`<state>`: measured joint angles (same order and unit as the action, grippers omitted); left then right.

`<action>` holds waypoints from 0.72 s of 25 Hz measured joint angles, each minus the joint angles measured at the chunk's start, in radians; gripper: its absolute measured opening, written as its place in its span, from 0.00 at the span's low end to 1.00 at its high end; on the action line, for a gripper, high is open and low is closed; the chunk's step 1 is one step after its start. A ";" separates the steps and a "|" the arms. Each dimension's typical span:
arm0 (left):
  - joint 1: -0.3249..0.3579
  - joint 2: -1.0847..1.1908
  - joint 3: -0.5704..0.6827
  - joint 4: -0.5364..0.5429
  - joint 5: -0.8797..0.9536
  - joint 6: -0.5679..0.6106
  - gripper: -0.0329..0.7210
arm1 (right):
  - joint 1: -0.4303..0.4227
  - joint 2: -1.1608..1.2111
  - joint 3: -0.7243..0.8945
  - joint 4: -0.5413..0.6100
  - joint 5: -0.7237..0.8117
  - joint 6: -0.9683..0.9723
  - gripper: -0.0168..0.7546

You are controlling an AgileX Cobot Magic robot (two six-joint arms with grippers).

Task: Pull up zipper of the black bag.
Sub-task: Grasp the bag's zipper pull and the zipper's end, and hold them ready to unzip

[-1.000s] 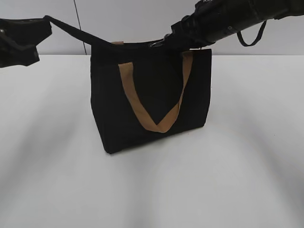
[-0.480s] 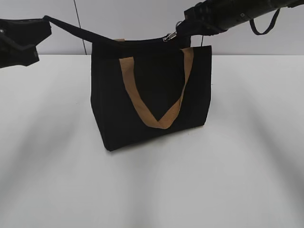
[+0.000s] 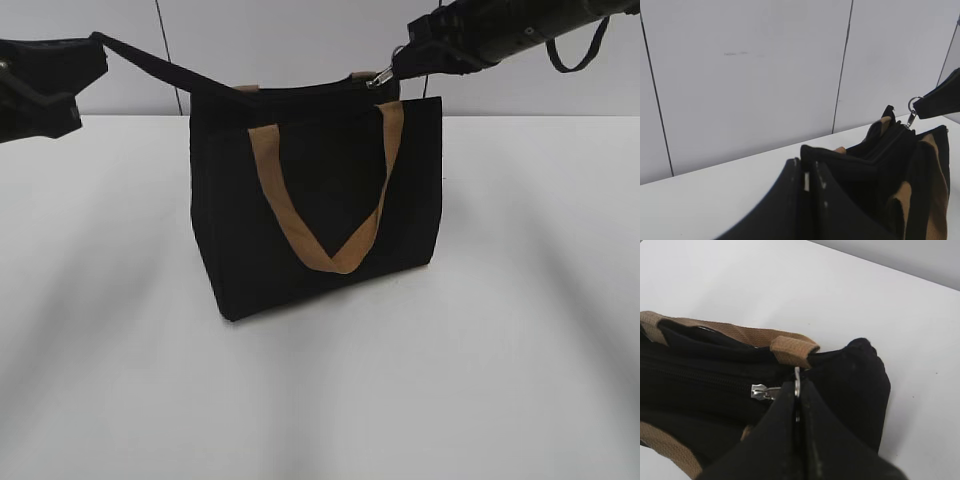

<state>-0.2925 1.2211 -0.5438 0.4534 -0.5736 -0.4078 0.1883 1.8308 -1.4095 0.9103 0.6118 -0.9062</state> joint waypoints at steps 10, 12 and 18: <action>0.000 0.011 0.000 0.000 -0.001 0.000 0.06 | 0.000 0.000 0.000 -0.001 0.009 0.004 0.01; 0.001 0.012 0.000 0.000 -0.002 0.000 0.06 | 0.000 0.000 0.000 -0.001 0.011 0.004 0.04; 0.002 0.012 0.000 -0.004 -0.001 0.000 0.07 | 0.000 0.000 0.000 -0.002 0.014 0.004 0.35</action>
<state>-0.2907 1.2330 -0.5438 0.4495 -0.5743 -0.4078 0.1883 1.8308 -1.4097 0.9079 0.6263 -0.9023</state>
